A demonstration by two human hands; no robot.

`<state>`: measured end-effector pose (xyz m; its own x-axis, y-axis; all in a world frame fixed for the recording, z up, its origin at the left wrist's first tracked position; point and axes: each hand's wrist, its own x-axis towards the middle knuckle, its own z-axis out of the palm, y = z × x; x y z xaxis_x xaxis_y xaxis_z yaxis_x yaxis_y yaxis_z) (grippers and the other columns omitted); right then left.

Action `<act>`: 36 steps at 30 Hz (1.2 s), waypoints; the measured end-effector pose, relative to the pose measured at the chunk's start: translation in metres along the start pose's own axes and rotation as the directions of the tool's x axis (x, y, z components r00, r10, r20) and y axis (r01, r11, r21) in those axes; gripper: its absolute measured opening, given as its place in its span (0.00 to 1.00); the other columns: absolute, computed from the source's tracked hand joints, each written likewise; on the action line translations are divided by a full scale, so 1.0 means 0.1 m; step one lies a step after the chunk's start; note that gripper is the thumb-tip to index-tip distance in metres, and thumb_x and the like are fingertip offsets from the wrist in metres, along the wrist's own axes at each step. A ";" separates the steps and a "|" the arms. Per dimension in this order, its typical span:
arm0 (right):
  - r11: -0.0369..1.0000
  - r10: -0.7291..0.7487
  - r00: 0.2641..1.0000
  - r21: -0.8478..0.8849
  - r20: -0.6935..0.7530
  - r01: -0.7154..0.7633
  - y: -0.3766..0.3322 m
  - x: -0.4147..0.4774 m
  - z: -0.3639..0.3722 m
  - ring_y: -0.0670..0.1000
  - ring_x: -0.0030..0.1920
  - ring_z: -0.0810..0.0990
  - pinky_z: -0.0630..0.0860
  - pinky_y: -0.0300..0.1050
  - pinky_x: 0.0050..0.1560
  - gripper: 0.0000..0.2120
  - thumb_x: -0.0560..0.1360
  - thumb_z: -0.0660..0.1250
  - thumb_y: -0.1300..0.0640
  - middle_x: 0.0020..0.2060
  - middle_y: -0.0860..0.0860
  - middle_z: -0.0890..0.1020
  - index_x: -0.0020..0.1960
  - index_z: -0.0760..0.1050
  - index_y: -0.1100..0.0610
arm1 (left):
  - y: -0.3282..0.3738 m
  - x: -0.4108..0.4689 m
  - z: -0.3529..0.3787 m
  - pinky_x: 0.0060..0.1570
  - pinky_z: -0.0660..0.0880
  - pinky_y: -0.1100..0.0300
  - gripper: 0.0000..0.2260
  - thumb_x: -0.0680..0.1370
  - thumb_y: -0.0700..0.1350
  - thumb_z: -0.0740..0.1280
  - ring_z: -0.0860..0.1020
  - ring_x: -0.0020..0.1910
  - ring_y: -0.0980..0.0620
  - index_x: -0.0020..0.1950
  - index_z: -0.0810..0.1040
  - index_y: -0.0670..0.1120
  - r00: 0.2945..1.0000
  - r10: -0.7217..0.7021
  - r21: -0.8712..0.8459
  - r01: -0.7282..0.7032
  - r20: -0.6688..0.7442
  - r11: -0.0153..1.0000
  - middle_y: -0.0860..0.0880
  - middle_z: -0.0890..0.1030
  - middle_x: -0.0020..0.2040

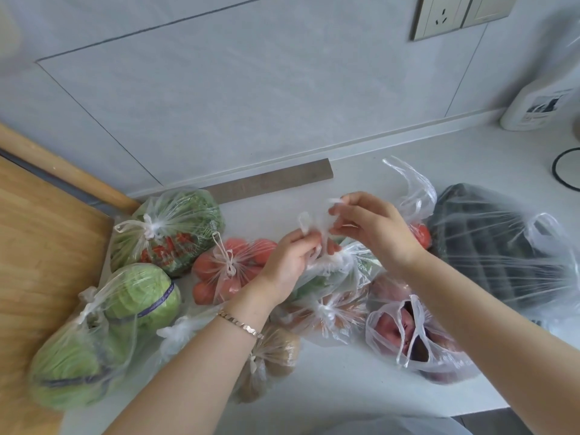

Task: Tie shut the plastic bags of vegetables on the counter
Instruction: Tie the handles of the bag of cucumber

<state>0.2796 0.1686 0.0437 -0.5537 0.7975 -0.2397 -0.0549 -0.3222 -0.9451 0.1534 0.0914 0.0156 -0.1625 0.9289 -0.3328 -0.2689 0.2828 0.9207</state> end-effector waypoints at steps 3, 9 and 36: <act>0.915 0.024 0.999 -0.403 0.047 -0.003 0.31 -0.05 -0.20 0.46 0.51 0.77 0.73 0.41 0.58 0.12 0.75 0.64 0.60 0.52 0.47 0.78 0.58 0.75 0.54 | -0.01 0.03 0.01 0.47 0.73 0.61 0.15 0.80 0.36 0.55 0.78 0.36 0.53 0.36 0.74 0.42 0.990 -0.052 -0.101 0.039 -0.130 0.994 0.49 0.77 0.31; 0.612 -0.229 0.960 -0.744 0.159 0.269 0.72 -0.10 -0.15 0.51 0.55 0.71 0.66 0.39 0.59 0.11 0.74 0.65 0.56 0.52 0.45 0.78 0.54 0.80 0.56 | -0.04 0.02 0.16 0.49 0.73 0.61 0.13 0.81 0.39 0.54 0.76 0.41 0.52 0.39 0.72 0.41 0.976 -0.094 -0.234 0.046 -0.197 0.971 0.46 0.74 0.35; 0.926 0.187 0.981 -0.341 0.051 -0.159 0.71 -0.20 0.14 0.45 0.29 0.67 0.64 0.31 0.30 0.13 0.75 0.65 0.54 0.28 0.49 0.70 0.33 0.75 0.58 | 0.10 0.03 0.04 0.51 0.72 0.56 0.15 0.81 0.52 0.52 0.76 0.46 0.52 0.54 0.71 0.43 0.987 -0.082 0.657 0.152 -0.136 0.738 0.50 0.76 0.47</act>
<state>0.2757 0.1228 -0.0152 -0.5956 0.6964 -0.4004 0.3206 -0.2509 -0.9134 0.1539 0.0978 0.0249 -0.2674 0.8614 -0.4318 0.4010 0.5070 0.7630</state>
